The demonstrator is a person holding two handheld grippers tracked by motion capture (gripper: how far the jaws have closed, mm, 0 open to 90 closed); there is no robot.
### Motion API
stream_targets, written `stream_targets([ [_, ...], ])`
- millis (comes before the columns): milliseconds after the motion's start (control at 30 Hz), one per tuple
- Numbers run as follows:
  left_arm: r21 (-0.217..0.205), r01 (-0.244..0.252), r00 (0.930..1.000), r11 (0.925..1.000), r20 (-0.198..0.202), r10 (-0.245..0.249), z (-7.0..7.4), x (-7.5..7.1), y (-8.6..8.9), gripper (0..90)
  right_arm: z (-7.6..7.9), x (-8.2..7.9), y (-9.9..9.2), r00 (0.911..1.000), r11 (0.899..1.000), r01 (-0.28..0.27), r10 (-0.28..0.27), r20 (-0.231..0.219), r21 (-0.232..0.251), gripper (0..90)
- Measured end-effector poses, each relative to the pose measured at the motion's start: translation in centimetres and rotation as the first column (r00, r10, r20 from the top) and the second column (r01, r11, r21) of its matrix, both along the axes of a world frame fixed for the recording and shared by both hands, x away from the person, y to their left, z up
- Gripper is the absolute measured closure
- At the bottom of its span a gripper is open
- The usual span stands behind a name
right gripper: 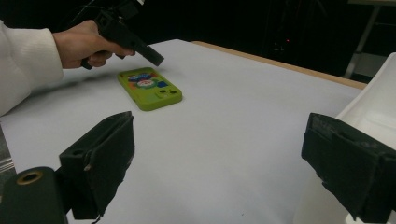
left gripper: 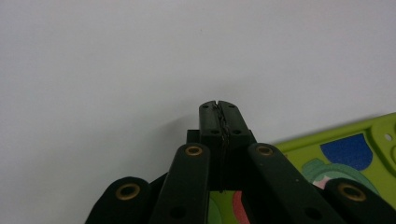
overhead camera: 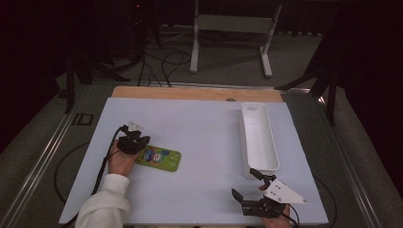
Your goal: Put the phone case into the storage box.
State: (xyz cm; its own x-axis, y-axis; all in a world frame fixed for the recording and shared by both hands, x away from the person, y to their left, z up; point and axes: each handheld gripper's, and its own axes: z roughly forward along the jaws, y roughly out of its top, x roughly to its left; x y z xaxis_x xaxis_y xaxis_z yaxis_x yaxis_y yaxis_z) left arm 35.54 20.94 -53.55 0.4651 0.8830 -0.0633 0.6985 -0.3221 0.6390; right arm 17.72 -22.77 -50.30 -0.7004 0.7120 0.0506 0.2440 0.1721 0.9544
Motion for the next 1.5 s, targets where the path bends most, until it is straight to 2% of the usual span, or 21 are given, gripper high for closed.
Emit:
stream_targets([
  [233,0.016,0.008,0.9998,0.9998,-0.021,-0.008,-0.5,0.1,-0.2,90.0,0.0,0.0,0.0,1.0000,1.000,0.002,-0.002,-0.001,0.000,9.5],
  [600,0.024,0.004,0.9997,0.9997,-0.023,-0.003,-0.6,0.1,-0.2,90.0,0.0,0.0,0.0,1.0000,1.000,0.000,0.000,0.000,-0.003,9.6],
  [900,0.051,0.020,0.9994,0.9985,-0.029,-0.018,-0.4,-0.3,-0.1,90.0,0.0,0.0,0.0,1.0000,1.000,0.003,-0.003,-0.001,-0.002,9.7],
  [1200,0.083,0.055,0.9980,0.9950,-0.037,-0.052,-0.1,-1.7,-0.2,90.0,0.0,0.0,0.0,1.0000,1.000,0.005,-0.005,0.001,-0.004,9.7],
  [1367,0.075,0.057,0.9977,0.9955,-0.039,-0.054,0.0,-2.6,-0.1,90.0,0.0,-0.1,0.0,1.0000,1.000,0.005,-0.005,0.002,-0.005,9.7],
  [1500,0.086,0.062,0.9973,0.9943,-0.046,-0.058,0.1,-3.2,-0.1,90.0,0.0,-0.1,0.0,1.0000,1.000,0.006,-0.006,0.002,-0.005,9.7],
])
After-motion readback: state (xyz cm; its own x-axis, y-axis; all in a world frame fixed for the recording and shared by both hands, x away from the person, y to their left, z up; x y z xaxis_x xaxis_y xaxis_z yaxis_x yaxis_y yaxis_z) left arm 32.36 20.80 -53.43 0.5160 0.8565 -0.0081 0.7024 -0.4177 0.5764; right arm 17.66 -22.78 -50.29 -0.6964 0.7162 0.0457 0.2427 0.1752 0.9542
